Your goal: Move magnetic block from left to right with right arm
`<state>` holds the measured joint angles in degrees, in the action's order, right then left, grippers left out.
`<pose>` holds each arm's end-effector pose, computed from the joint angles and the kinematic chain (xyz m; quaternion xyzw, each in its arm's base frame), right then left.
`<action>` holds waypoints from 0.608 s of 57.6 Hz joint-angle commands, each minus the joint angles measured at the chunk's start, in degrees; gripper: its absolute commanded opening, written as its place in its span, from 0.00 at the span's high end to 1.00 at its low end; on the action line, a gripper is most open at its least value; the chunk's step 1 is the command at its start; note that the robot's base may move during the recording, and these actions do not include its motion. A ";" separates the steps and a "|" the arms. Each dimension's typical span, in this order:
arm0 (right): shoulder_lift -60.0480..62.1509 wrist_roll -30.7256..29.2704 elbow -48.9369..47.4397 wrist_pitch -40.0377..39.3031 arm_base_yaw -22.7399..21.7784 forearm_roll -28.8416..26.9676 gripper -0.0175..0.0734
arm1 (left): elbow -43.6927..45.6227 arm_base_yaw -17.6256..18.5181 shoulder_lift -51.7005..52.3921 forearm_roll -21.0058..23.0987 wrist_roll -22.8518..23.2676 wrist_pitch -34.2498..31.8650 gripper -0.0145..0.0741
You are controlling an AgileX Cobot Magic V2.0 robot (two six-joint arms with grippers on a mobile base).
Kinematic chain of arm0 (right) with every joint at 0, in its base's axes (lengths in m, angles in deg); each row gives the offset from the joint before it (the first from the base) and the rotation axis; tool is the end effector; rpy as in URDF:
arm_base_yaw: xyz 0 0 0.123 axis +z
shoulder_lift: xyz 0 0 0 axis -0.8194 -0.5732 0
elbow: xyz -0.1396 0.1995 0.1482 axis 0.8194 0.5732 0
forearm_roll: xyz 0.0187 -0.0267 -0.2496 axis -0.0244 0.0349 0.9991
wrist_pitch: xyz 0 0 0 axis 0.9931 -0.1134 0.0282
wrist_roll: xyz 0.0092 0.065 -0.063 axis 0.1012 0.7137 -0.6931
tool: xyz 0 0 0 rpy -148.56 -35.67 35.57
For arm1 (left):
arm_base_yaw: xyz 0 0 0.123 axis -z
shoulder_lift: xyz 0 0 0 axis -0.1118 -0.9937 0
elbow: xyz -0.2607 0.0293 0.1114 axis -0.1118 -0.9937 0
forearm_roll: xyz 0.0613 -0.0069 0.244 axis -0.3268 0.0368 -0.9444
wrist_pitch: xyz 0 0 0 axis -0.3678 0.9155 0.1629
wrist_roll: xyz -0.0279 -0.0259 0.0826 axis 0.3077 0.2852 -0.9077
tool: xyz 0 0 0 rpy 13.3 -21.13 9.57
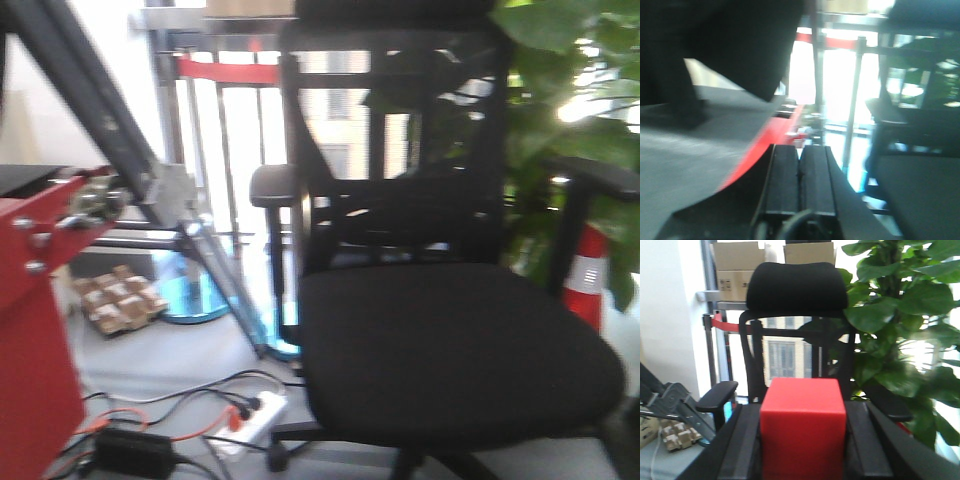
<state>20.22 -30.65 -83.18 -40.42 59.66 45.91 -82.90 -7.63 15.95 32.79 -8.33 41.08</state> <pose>0.0455 0.0027 0.2806 -0.0042 0.6537 0.0487 0.7551 0.0567 0.0011 0.2009 -0.0230 0.6901 -0.0096 0.7233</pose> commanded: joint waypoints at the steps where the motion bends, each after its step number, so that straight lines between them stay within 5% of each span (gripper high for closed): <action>1: -0.64 -0.28 -1.74 -5.27 -0.41 0.59 0.50 | -0.46 0.11 0.58 0.15 0.43 -4.78 0.98; 35: -1.25 -0.28 -1.72 -4.28 0.21 0.59 0.50 | -0.35 -1.72 0.42 0.15 0.43 -4.87 0.98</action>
<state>20.12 -30.70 -83.08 -40.29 59.72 45.91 -82.95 -8.44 15.98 32.79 -8.32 41.03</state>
